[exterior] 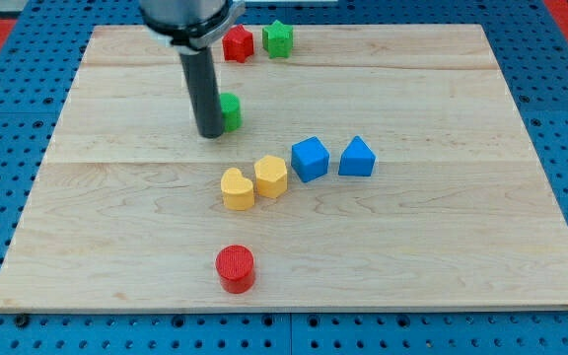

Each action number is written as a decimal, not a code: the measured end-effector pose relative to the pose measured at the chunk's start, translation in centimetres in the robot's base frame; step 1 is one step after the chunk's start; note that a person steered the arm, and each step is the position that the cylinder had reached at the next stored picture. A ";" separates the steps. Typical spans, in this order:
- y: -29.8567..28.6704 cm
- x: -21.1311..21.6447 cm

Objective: Slide the green circle closer to the green star

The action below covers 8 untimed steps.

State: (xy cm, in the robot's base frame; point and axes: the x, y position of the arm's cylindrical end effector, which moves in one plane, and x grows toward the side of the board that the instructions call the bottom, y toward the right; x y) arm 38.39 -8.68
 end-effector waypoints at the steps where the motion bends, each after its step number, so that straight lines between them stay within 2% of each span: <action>1: 0.9 -3.7; 4: 4.6 -11.4; 7: 7.4 -10.8; 8: 7.0 -8.2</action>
State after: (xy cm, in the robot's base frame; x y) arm 30.16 -1.64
